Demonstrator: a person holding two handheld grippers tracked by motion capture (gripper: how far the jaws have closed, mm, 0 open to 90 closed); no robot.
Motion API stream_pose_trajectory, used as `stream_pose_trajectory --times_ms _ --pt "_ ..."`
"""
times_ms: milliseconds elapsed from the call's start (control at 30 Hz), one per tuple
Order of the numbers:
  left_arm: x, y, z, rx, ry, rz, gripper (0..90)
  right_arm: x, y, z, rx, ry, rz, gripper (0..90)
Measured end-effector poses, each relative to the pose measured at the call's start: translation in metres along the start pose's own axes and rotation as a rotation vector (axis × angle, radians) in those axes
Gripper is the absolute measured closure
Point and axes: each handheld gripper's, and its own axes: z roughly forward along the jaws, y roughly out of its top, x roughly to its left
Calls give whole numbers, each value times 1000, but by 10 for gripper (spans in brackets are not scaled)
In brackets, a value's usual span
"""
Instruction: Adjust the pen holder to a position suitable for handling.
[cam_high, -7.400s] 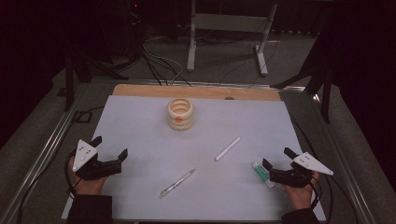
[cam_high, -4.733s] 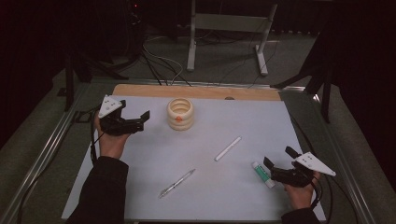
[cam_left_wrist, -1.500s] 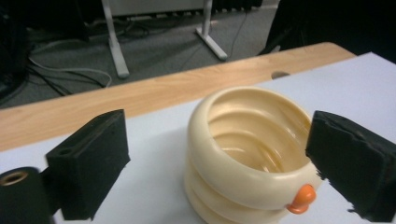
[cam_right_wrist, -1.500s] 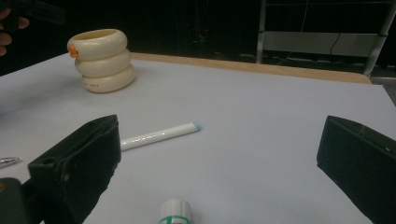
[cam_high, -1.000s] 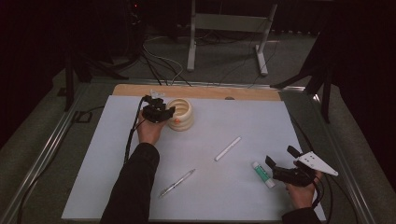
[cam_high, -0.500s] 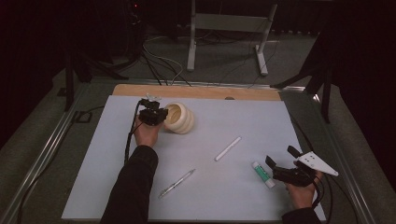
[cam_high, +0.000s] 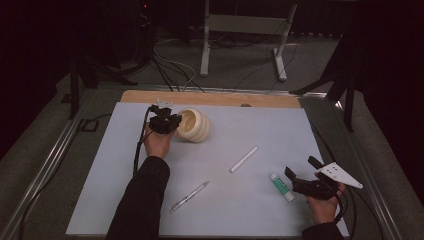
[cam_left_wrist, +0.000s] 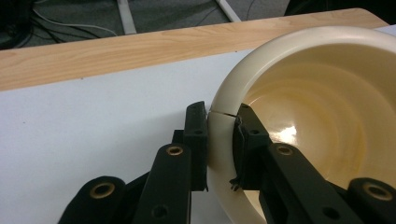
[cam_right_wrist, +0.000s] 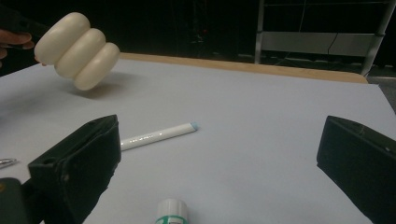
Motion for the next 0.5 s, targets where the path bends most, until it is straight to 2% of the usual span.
stream_pose_trajectory --times_ms 167,433,500 --pt "-2 1 -6 0 0 16 789 0 0 0 -1 -1 0 1" --pt "-12 3 -17 -7 -26 68 789 0 0 -1 -6 -1 2 1" --pt "-18 4 -21 -6 -38 100 789 -1 0 -1 -8 -3 2 1"
